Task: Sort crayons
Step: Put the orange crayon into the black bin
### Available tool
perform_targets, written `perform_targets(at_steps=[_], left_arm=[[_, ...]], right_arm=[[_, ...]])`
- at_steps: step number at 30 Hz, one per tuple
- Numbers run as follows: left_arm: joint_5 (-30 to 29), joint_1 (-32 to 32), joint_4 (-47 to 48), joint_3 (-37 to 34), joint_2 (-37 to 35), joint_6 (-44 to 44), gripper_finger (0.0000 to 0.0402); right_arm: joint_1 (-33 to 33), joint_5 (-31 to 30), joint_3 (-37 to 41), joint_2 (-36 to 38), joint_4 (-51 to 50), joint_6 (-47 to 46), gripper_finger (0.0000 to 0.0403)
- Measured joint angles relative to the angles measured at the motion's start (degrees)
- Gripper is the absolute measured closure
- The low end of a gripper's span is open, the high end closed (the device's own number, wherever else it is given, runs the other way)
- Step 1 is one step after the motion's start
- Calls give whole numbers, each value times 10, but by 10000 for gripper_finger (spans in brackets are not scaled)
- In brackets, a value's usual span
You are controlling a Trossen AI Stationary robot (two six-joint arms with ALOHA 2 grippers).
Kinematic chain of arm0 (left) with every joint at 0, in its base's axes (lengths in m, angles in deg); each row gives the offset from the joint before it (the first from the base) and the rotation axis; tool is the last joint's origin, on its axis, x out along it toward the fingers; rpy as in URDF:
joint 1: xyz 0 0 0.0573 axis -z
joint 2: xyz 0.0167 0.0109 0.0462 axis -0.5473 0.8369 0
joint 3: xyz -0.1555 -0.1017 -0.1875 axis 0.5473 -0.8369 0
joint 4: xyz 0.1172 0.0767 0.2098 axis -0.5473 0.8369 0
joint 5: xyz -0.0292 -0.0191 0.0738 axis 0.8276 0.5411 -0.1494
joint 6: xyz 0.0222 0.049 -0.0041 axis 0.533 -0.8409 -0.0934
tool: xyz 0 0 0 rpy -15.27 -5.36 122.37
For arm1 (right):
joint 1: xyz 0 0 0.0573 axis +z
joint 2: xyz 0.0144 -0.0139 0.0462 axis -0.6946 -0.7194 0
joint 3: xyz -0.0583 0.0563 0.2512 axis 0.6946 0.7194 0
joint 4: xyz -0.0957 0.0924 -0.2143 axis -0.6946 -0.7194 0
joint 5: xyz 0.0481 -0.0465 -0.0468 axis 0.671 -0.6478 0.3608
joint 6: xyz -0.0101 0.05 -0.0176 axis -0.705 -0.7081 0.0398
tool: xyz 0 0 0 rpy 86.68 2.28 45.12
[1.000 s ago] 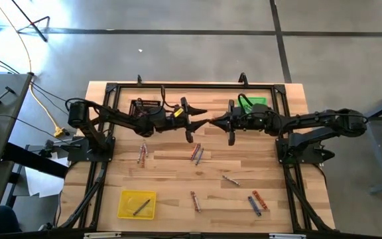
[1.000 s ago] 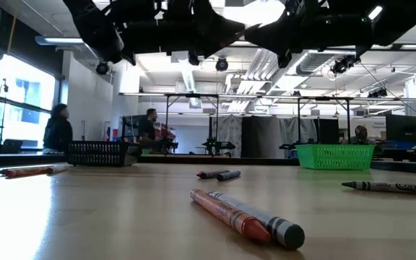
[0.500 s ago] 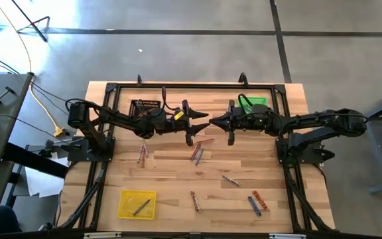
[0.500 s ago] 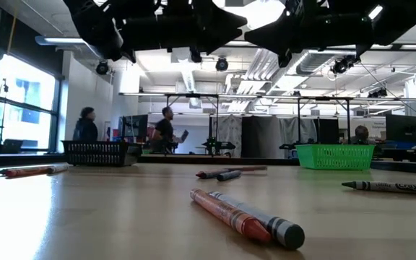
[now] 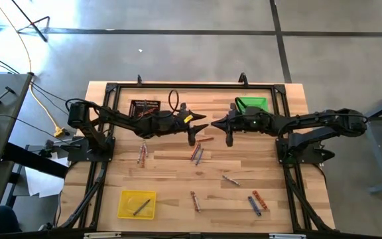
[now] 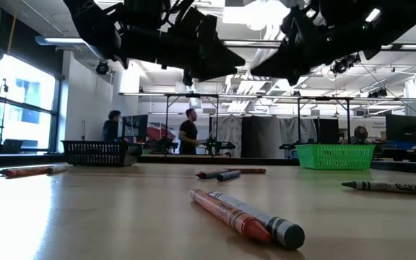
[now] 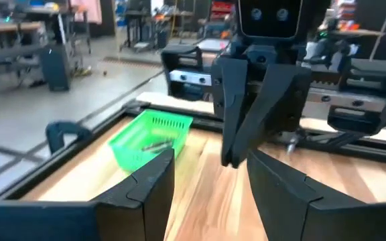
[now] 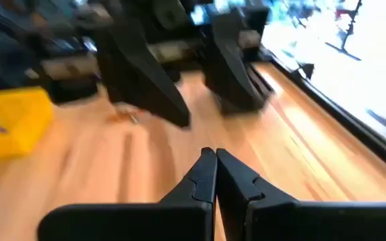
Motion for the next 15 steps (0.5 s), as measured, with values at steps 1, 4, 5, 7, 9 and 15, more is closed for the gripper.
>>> perform_targets(at_steps=[1, 4, 5, 7, 9, 15], left_arm=[[0, 0, 5, 0, 0, 3, 224], [0, 0, 8, 0, 0, 8, 224], [0, 0, 9, 0, 0, 9, 224], [0, 0, 23, 0, 0, 16, 224], [5, 0, 49, 0, 0, 34, 224], [6, 1, 119, 0, 0, 97, 225]], right_arm=[[-2, -8, 0, 0, -15, 3, 402], [-13, -10, 0, 0, -55, 3, 402], [-18, -6, 0, 0, -68, 0, 402], [-28, 2, 0, 0, -94, -1, 399], [-37, 15, 0, 0, -113, -1, 387], [-49, 51, 0, -1, -127, -1, 319]])
